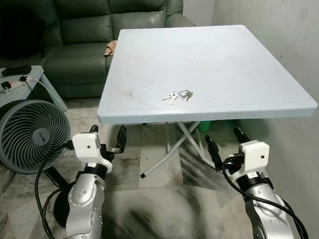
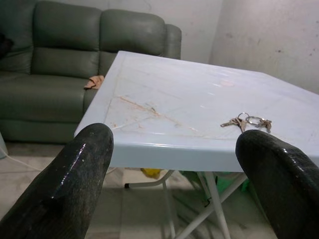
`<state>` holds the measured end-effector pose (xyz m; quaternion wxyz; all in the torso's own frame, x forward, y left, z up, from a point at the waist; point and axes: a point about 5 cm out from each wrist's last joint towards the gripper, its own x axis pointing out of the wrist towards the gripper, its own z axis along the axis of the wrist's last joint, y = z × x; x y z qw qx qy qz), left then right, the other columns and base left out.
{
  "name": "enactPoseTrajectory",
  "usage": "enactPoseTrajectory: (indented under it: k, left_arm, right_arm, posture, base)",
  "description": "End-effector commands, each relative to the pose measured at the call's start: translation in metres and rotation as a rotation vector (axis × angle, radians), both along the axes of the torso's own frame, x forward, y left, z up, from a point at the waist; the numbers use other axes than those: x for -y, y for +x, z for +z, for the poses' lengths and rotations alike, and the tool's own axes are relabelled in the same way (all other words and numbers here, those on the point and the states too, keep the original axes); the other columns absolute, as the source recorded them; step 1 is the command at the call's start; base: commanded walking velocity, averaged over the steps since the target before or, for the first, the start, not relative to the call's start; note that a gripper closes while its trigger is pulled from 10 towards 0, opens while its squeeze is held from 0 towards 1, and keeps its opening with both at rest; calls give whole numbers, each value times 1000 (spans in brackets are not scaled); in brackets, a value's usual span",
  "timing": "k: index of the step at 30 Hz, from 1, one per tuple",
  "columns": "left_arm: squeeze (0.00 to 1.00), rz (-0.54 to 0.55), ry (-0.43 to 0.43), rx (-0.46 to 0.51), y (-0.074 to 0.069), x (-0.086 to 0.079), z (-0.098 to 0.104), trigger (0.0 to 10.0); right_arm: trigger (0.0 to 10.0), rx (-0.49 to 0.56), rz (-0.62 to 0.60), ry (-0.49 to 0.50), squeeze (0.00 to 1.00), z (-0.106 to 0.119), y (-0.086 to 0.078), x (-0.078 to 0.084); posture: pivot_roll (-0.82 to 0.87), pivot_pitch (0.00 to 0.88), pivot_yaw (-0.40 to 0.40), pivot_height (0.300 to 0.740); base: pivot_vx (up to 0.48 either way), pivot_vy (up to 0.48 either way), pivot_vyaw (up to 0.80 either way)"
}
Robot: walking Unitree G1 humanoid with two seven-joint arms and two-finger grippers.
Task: Hang keys on a hook
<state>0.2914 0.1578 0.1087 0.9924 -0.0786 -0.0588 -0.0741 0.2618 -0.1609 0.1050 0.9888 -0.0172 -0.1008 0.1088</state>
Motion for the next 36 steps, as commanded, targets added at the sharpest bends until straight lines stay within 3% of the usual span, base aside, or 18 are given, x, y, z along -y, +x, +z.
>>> enactPoseTrajectory:
  k: [1, 16, 36]
  left_arm:
    - [0, 9, 11, -24, -1, -1, 1, 10000]
    - [0, -49, 36, -64, -2, 15, 2, 10000]
    - [0, -74, 39, -56, -1, 17, 6, 10000]
  right_arm:
    - [10000, 12, -3, -4, 0, 8, 2, 0]
    - [10000, -20, -22, -9, 0, 9, 3, 4]
    - [10000, -24, -18, -8, 0, 9, 2, 2]
  posture:
    - [-34, 0, 13, 732]
    - [-38, 0, 16, 732]
    - [-40, 0, 18, 732]
  base:
    - [0, 0, 0]
    - [0, 0, 0]
    - [366, 0, 0]
